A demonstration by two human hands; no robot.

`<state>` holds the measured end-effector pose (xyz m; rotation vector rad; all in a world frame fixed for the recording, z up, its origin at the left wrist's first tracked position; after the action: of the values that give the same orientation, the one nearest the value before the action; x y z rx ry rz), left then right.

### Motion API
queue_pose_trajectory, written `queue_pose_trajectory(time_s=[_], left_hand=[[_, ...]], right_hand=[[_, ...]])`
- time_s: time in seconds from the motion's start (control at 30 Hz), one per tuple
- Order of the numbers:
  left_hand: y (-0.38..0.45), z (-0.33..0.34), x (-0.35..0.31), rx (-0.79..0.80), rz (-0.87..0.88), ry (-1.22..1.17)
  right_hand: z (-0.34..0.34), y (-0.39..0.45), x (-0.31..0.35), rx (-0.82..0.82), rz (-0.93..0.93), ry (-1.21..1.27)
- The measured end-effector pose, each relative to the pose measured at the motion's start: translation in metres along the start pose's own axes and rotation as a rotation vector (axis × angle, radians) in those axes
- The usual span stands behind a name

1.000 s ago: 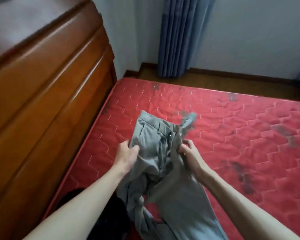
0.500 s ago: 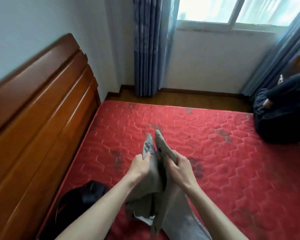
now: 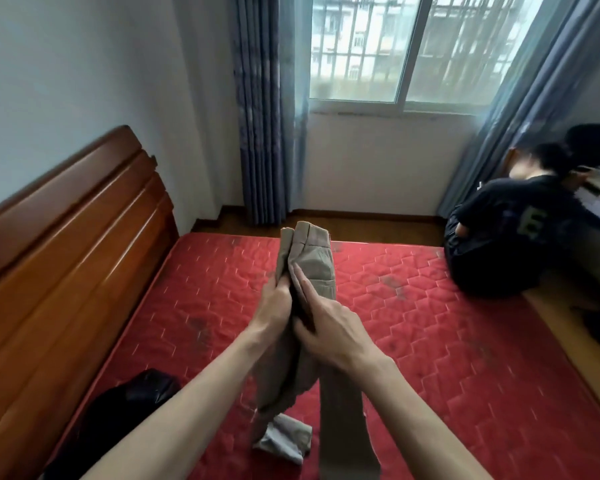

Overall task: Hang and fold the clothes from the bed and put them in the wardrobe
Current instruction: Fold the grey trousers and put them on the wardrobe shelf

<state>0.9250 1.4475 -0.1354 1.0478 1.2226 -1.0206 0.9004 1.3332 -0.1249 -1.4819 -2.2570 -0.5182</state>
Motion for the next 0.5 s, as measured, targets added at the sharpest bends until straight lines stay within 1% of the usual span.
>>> queue_pose_trajectory(time_s=[0.1,0.17,0.2,0.27,0.3,0.37,0.4,0.43,0.47,0.5], left_hand=[[-0.015,0.034,-0.030,-0.048,0.054,-0.058],[-0.026,0.057,-0.044,-0.022,0.046,-0.158],[-0.032,0.066,-0.050,-0.001,0.060,-0.169],[-0.043,0.079,-0.065,-0.003,0.146,-0.032],[-0.047,0.082,-0.071,-0.049,0.197,0.039],[-0.051,0.082,-0.080,-0.147,0.231,0.077],[-0.052,0.082,-0.086,-0.158,0.234,0.065],[-0.053,0.082,-0.091,-0.144,0.229,0.045],[-0.054,0.084,-0.095,-0.117,0.216,0.009],[-0.056,0.086,-0.101,-0.088,0.205,-0.030]], right_hand=[[-0.036,-0.017,-0.010,0.006,-0.049,-0.026],[-0.055,-0.027,-0.020,-0.008,-0.065,-0.060],[-0.063,-0.031,-0.024,-0.018,-0.073,-0.081],[-0.074,-0.039,-0.030,-0.010,-0.098,-0.120],[-0.078,-0.043,-0.032,0.011,-0.117,-0.118],[-0.087,-0.055,-0.038,0.056,-0.180,0.002],[-0.094,-0.062,-0.042,0.037,-0.219,0.123],[-0.104,-0.068,-0.049,-0.045,-0.247,0.259],[-0.116,-0.070,-0.062,-0.201,-0.243,0.395],[-0.126,-0.071,-0.079,-0.380,-0.182,0.521]])
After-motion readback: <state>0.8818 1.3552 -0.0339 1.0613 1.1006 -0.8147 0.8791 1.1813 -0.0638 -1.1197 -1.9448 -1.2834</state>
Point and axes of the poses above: each hand's wrist, its own y-axis towards the middle knuckle, its own z-axis out of the palm, x = y × z, the point moved 5 cm from there along y, towards the middle knuckle, and after that the axes turned 8 degrees about z, right-handed, at the moved point
